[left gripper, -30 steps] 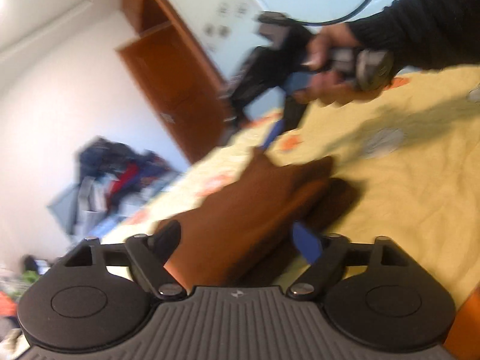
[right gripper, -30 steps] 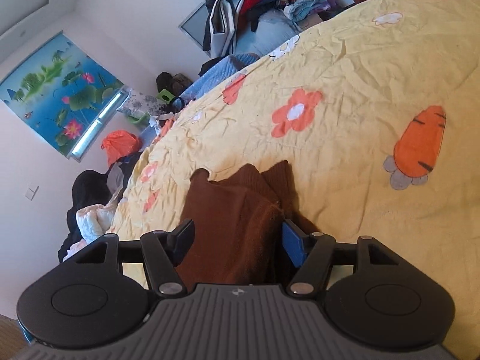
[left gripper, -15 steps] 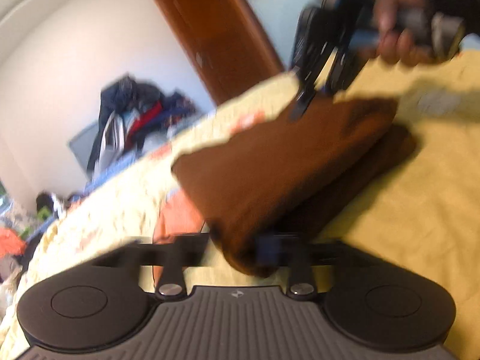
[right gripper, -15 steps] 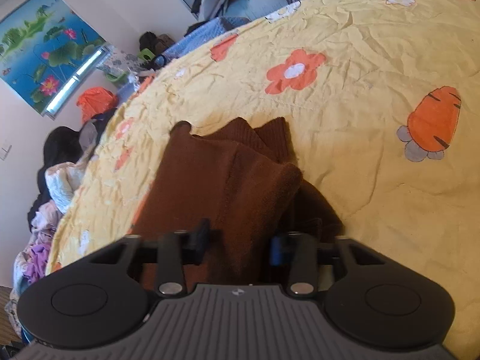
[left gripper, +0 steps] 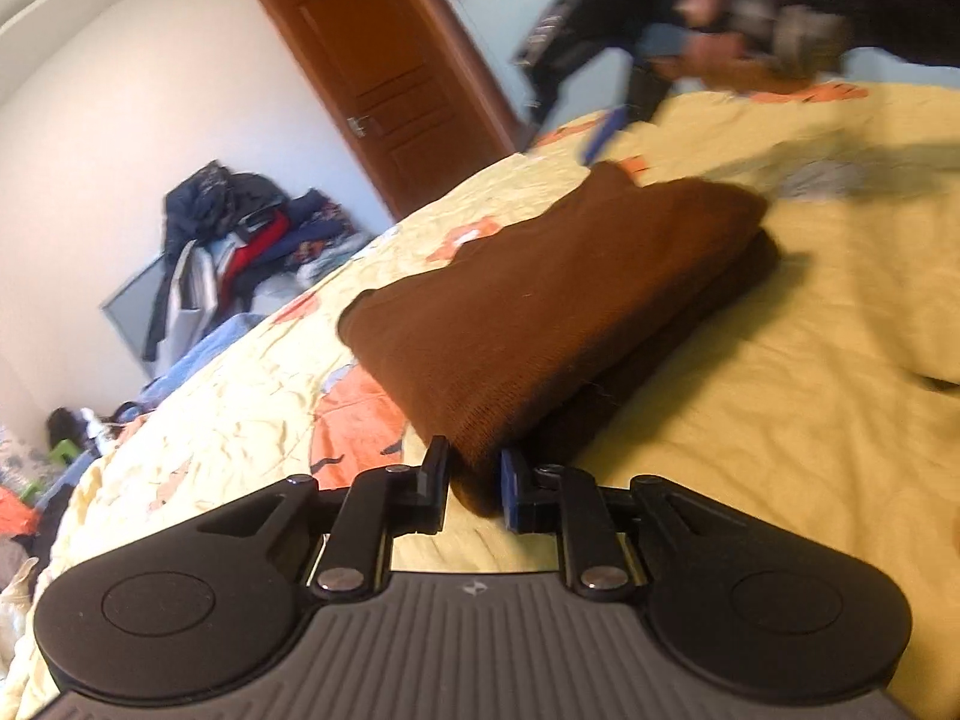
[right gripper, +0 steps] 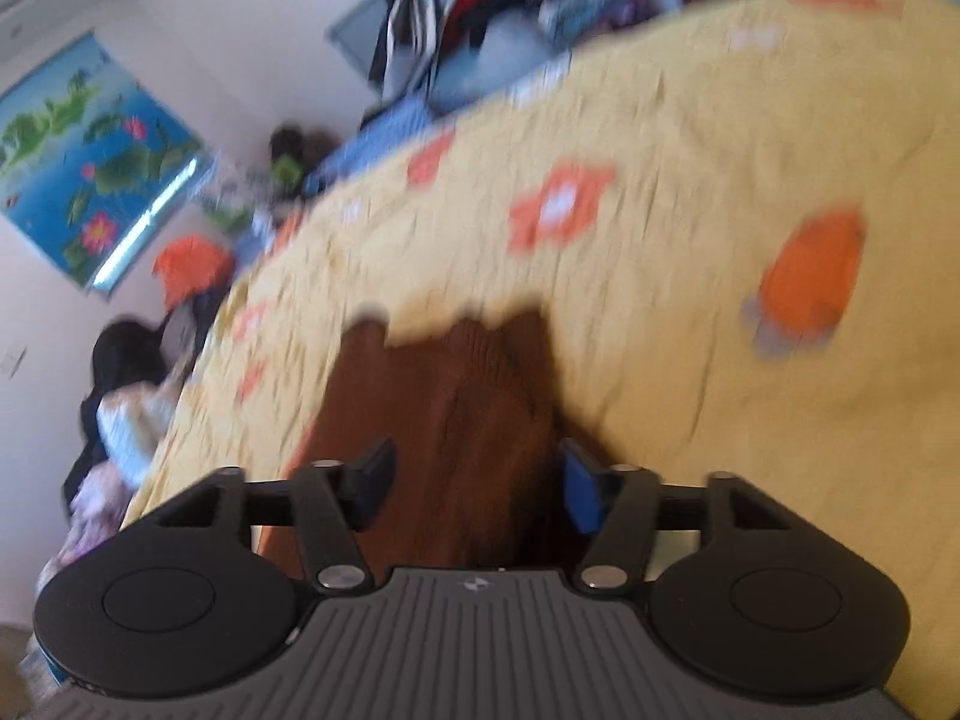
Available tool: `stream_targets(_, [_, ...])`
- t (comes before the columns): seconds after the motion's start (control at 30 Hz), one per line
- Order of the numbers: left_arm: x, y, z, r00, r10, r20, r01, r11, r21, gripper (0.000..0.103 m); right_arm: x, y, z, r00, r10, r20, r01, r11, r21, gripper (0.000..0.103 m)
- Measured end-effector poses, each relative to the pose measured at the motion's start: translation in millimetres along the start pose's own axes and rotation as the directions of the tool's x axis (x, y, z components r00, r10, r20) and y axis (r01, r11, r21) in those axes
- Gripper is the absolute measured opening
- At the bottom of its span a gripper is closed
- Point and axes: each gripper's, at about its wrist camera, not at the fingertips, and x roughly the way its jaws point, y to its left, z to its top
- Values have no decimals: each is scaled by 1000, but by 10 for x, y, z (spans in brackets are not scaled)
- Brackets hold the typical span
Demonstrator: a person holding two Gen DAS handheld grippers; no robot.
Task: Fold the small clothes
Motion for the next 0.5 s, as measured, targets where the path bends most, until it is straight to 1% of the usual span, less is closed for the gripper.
stream_targets(0.03, [-51, 40, 14, 1000, -26, 9, 26, 1000, -13, 17, -21, 42, 79, 999, -21, 29, 22, 1000, -18, 64])
stream_targets(0.07, [-97, 69, 36, 999, -48, 17, 48, 999, -25, 17, 10, 80, 166, 999, -30, 36, 31, 999, -32, 63])
stream_targets(0.13, [-138, 134, 75, 998, -56, 41, 59, 997, -54, 18, 150, 219, 285, 999, -22, 23, 24, 997, -79, 63])
stream_targets(0.17, [-141, 157, 99, 997, -52, 53, 55, 996, -65, 22, 255, 300, 312, 1000, -12, 2, 12, 994, -110, 63])
stream_targets(0.2, [-141, 158, 120, 997, -42, 64, 46, 996, -74, 33, 391, 381, 330, 999, 5, -34, -9, 990, -137, 63])
stream_targets(0.23, [-126, 162, 137, 997, -31, 72, 37, 996, -80, 41, 531, 448, 333, 997, 24, -75, -35, 988, -149, 63])
stream_targets(0.27, [-104, 165, 144, 997, -20, 79, 26, 996, -83, 59, 671, 527, 312, 991, 44, -124, -63, 985, -159, 63])
stream_targets(0.3, [-100, 169, 149, 996, -7, 88, 14, 996, -85, 71, 815, 582, 282, 984, 58, -168, -87, 982, -169, 61])
stream_targets(0.33, [-98, 190, 147, 995, 7, 98, 2, 996, -89, 74, 948, 608, 228, 978, 51, -201, -89, 979, -183, 62])
stream_targets(0.37, [-95, 218, 127, 994, 14, 104, -4, 995, -95, 74, 1084, 575, 174, 973, -13, -229, -36, 977, -208, 63])
stream_targets(0.4, [-112, 273, 138, 995, 14, 101, -3, 994, -108, 74, 1177, 498, 122, 970, -69, -234, 11, 970, -242, 45])
stream_targets(0.43, [-101, 343, 121, 996, 12, 92, 0, 992, -130, 74, 1112, 455, 91, 983, -57, -172, 7, 960, -279, 43])
stream_targets(0.47, [-77, 448, 112, 997, 6, 78, 7, 986, -164, 74, 1070, 401, 97, 982, -50, -183, 3, 969, -247, 41])
stream_targets(0.5, [-8, 563, 108, 998, -1, 60, 13, 978, -209, 74, 988, 362, 113, 981, -30, -189, -6, 982, -186, 46])
